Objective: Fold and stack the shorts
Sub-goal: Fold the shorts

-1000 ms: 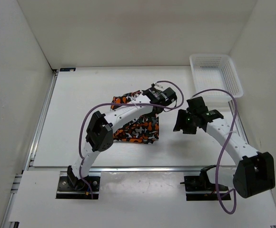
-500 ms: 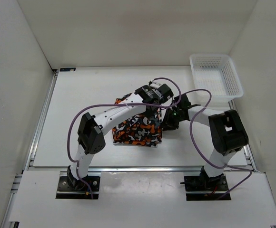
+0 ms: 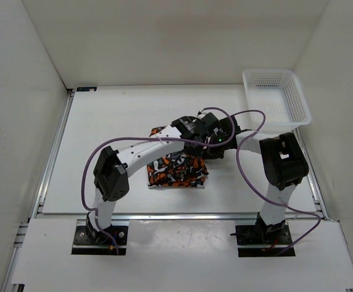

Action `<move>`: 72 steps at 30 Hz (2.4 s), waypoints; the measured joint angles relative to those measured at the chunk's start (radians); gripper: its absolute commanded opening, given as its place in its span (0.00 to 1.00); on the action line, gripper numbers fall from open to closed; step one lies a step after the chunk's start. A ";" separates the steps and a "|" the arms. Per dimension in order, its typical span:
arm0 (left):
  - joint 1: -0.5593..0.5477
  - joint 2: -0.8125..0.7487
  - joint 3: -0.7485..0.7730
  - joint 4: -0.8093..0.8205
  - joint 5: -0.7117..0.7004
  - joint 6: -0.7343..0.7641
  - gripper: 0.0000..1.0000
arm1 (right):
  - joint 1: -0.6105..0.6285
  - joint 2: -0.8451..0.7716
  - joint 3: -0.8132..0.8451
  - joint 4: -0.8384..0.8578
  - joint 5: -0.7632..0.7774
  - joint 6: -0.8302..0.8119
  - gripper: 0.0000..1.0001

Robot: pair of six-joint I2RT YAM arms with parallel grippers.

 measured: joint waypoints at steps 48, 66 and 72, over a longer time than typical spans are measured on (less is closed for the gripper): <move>0.354 -0.167 -0.634 0.374 0.335 -0.139 0.10 | 0.241 -0.108 0.029 -0.187 0.310 -0.057 0.07; 0.470 0.024 -0.392 0.394 0.418 -0.051 0.10 | 0.185 0.078 0.393 -0.241 0.394 -0.137 0.08; 0.495 0.060 -0.333 0.344 0.428 -0.027 0.17 | 0.168 0.134 0.399 -0.265 0.404 -0.130 0.17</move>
